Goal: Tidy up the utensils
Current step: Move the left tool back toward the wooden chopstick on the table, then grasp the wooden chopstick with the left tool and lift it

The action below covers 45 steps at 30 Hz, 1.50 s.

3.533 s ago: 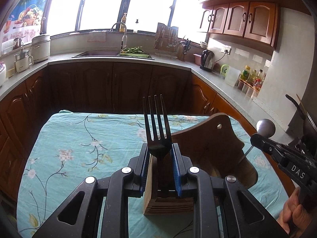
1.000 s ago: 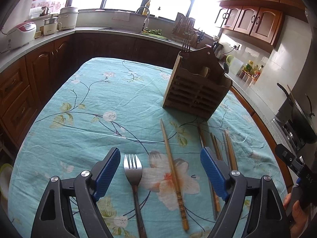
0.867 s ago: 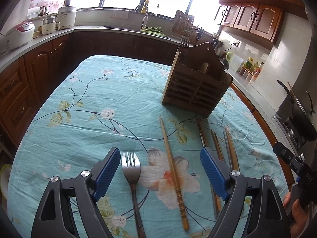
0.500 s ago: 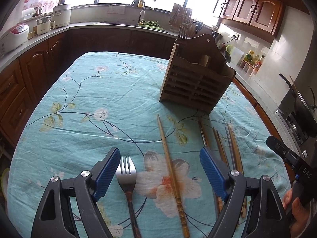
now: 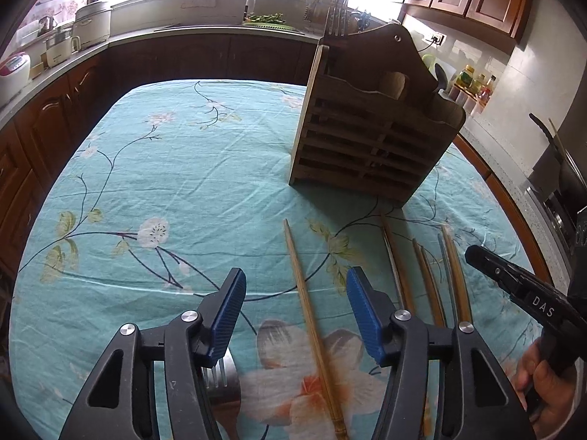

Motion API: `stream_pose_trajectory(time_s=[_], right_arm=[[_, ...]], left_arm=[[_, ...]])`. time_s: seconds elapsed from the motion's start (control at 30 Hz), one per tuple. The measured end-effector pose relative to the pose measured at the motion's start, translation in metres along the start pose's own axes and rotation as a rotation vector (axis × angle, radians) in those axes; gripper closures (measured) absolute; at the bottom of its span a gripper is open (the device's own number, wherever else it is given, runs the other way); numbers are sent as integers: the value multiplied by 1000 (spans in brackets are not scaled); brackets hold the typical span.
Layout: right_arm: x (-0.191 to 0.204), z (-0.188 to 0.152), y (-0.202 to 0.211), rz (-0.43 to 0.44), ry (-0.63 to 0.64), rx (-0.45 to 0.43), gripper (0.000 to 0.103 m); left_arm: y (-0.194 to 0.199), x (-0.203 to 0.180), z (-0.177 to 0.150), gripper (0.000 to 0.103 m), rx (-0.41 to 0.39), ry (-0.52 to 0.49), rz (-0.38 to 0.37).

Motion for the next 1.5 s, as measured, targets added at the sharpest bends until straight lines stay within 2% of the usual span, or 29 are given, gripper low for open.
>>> stream_pose_trajectory(time_s=[0.23,0.33,0.4,0.47,0.53,0.6,0.67,0.83,1.0,1.17,1.33,1.5], right_arm=[[-15,6,-34,-82,-6,62,82],[-18,3,-44,-104,5,85,86],[-14,3,-46,-127,45,82,85],[-11,4,-48,-136,70,85,85],[-9,4,-49,-164,109,84,90],[-7,3,-49,-192,147,82,94],[-6,3,-48,-195,151,82,94],[-5,2,-42,-114,81,87,97],[12,9,-10,-24,45,31,98],[29,22,29,37,54,-45,99],[42,37,63,65,67,-121,99],[46,47,85,83,68,-176,99]], left_arm=[[-32,4,9,51,57,-14,15],[-45,2,11,51,74,-28,16],[-55,0,10,59,97,-41,18],[-60,-3,11,63,91,-80,62],[-63,-9,12,72,91,-115,83],[-66,-14,11,86,85,-142,98],[-68,-16,11,95,81,-142,82],[-62,-17,7,99,79,-115,21],[-33,-14,7,99,29,-72,-47],[15,-7,12,99,-61,-32,-111],[68,1,14,99,-156,-18,-142],[102,4,11,99,-218,-19,-164]])
Point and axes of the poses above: each gripper's, at about its wrist camera, not at the fingertips, and y roughly against the way its jaws point, x to its left, z to its top, the point moved 6 cm from there along -y, roughly the way its jaws point, and after that the axes turned 6 degrees about -y, right-handed, at the moved point
